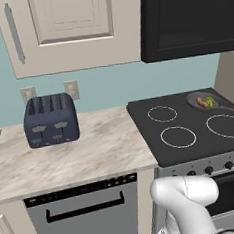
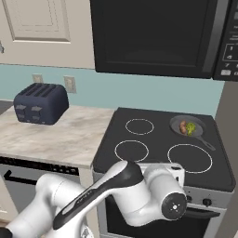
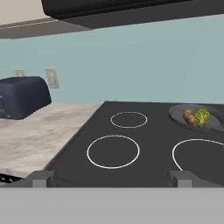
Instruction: Put the broccoli and potato in the pan. Then turn on the rear right burner and set the heat to medium.
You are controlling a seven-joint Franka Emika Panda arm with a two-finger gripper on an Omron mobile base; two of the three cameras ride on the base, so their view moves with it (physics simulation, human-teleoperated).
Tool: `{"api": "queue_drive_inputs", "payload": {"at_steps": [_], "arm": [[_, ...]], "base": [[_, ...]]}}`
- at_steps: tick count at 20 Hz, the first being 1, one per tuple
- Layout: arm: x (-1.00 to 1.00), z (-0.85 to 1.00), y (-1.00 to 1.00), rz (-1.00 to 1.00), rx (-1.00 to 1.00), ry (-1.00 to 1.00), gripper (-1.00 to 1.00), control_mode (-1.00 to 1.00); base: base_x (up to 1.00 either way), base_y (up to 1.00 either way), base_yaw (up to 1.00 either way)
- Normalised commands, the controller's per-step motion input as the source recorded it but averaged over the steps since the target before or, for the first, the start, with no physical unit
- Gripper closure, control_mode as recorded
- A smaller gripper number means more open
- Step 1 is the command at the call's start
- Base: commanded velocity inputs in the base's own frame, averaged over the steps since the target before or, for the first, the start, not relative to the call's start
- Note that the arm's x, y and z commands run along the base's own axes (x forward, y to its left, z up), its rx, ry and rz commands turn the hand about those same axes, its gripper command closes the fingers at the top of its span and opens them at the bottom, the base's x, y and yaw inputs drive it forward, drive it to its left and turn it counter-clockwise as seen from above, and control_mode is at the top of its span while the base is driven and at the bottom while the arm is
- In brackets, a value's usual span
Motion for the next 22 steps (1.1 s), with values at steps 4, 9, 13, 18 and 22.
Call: {"api": "queue_drive_inputs", "payload": {"at_steps": [4, 9, 13, 18, 22], "arm": [[-0.35, -0.26, 0.0, 0.0, 0.0, -0.04, -1.0, -1.0], [-0.31, -0.29, 0.0, 0.0, 0.0, -0.03, -1.0, -1.0], [-0.23, -0.32, 0.04, 0.0, 0.0, -0.03, -1.0, -1.0], [-0.04, -0.32, 0.08, 0.0, 0.0, -0.03, -1.0, -1.0], [0.0, -0.38, 0.02, 0.0, 0.0, -0.02, -1.0, -1.0]], "base": [[0.0, 0.0, 0.0], [0.0, 0.0, 0.0], [0.0, 0.0, 0.0], [0.0, 0.0, 0.0], [0.0, 0.0, 0.0]]}}
